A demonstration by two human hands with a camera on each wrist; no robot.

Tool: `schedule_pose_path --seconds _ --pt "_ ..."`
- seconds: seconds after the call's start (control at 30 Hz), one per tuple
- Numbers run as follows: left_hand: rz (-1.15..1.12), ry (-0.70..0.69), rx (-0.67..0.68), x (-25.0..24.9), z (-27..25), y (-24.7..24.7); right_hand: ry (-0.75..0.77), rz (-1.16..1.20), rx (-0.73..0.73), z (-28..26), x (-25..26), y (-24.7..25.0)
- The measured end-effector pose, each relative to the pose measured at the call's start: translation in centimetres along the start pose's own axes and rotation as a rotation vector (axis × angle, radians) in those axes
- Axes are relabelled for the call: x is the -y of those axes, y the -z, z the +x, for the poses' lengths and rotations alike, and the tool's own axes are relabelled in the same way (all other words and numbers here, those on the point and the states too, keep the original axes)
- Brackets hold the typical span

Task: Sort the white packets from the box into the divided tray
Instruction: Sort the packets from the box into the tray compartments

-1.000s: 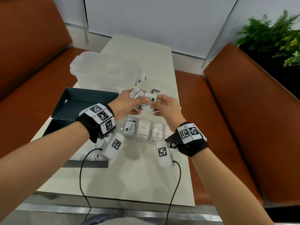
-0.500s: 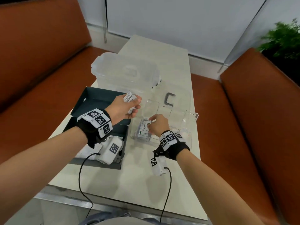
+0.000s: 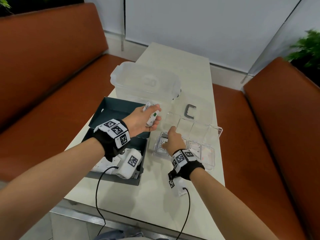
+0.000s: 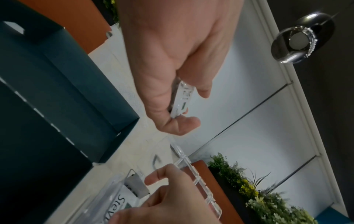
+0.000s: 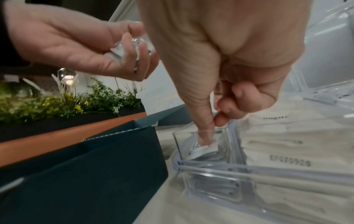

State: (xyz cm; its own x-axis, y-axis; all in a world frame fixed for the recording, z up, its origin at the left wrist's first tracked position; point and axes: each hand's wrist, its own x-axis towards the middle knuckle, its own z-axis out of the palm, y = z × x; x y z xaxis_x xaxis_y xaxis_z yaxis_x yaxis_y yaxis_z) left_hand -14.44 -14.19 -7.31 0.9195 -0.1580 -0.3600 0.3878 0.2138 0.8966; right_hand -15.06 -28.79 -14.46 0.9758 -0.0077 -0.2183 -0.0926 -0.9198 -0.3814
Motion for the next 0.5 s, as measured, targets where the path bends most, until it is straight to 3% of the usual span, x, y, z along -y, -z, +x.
schedule_pose_path --seconds 0.27,0.5 --pt "-0.211 0.084 0.032 -0.9 -0.5 -0.1 0.036 -0.119 -0.022 -0.3 0.0 0.4" --pt "-0.154 0.016 0.045 -0.5 -0.7 0.2 0.165 0.334 -0.306 -0.1 0.5 4.5"
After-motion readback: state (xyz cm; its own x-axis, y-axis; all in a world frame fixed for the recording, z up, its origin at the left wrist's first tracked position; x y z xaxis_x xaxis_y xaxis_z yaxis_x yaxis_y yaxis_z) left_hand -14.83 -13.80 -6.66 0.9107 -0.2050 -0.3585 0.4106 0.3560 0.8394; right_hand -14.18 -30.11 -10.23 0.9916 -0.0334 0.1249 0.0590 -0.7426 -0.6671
